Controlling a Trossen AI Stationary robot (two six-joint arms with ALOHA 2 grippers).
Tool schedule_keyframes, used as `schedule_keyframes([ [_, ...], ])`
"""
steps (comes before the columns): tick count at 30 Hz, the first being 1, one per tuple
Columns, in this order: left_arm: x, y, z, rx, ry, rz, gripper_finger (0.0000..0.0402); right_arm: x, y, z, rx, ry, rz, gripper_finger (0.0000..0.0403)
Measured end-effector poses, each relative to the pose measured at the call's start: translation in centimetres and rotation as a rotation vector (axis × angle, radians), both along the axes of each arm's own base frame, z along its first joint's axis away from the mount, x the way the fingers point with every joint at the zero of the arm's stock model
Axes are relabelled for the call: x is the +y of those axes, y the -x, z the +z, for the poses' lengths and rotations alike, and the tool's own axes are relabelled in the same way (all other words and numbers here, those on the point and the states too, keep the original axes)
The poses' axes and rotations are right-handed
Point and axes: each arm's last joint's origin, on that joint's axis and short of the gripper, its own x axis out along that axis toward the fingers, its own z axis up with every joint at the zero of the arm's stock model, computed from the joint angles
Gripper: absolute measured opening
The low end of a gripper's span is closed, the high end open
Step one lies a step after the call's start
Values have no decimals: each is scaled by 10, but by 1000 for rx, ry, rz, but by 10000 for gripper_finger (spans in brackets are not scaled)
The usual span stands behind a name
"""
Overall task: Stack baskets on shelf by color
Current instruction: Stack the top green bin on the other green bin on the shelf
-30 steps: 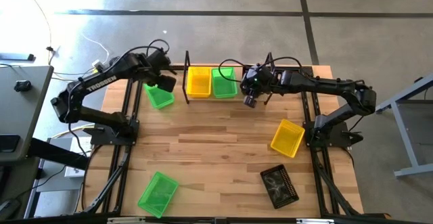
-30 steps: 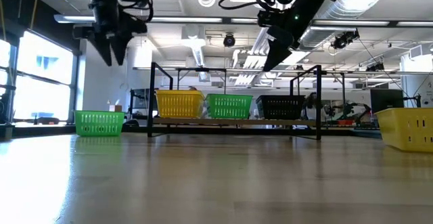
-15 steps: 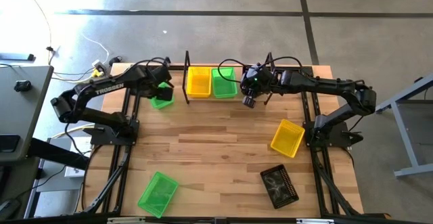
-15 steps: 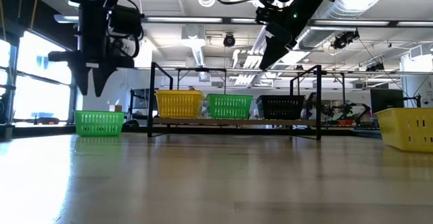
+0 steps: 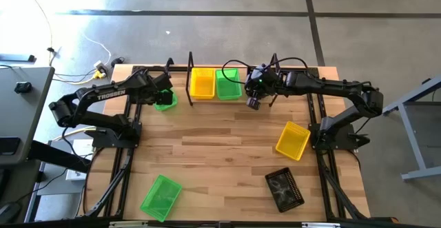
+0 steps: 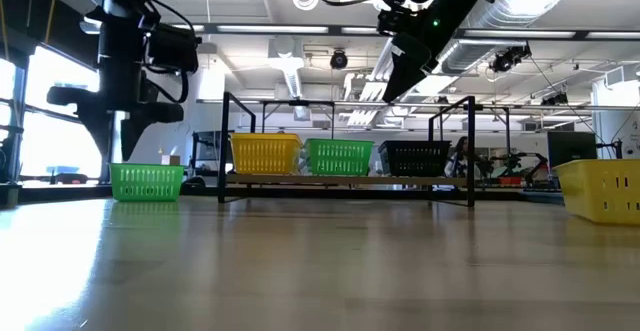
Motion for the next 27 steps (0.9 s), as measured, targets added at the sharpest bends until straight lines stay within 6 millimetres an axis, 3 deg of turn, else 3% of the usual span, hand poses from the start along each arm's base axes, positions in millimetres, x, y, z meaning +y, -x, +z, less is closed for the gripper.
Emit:
schedule_keyframes([
  [10, -6, 6, -25, -26, -10, 101, 158, 0, 0, 0, 0, 0, 0, 96],
  [15, -6, 7, -28, -22, -16, 112, 147, 0, 0, 0, -2, 1, 0, 96],
  [27, -3, 6, -27, 3, -67, 57, 9, 1, 0, 0, -10, -17, 8, 96],
])
